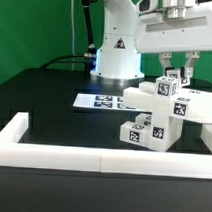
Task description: Assemble chair
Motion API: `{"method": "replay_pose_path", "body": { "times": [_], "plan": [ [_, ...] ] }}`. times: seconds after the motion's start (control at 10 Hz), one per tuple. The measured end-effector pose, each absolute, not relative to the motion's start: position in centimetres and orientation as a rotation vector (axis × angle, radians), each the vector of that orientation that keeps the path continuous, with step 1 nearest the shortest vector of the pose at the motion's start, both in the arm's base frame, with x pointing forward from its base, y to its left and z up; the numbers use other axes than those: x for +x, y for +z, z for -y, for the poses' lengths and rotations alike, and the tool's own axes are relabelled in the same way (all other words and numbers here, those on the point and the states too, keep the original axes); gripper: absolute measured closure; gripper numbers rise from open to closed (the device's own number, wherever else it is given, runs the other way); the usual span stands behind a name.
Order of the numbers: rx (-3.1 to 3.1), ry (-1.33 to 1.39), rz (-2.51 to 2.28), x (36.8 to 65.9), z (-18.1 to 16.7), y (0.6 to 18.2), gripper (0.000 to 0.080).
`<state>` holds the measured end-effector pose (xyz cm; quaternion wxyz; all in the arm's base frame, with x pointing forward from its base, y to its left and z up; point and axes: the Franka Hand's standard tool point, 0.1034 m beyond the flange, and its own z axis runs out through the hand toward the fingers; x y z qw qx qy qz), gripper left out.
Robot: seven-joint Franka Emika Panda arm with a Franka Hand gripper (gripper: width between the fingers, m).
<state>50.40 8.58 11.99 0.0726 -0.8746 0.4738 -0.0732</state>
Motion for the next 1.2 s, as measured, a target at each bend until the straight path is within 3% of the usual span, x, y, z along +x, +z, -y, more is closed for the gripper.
{"method": "replay_pose_path", "body": {
  "times": [0.3, 0.5, 0.6, 0.7, 1.2],
  "plan": [
    [-2.513, -0.205, -1.590, 50.4, -8.8, 12.0, 0.0512],
    [-2.555, -0.209, -1.528, 50.4, -8.8, 11.9, 0.0226],
    [-2.604, -0.208, -1.457, 50.4, -9.3, 12.0, 0.0226],
    [-2.742, -0.235, -1.215, 50.5, -9.7, 12.2, 0.0166],
    [-3.032, -0.299, -0.324, 50.3, -10.4, 12.2, 0.0151]
  ]
}}
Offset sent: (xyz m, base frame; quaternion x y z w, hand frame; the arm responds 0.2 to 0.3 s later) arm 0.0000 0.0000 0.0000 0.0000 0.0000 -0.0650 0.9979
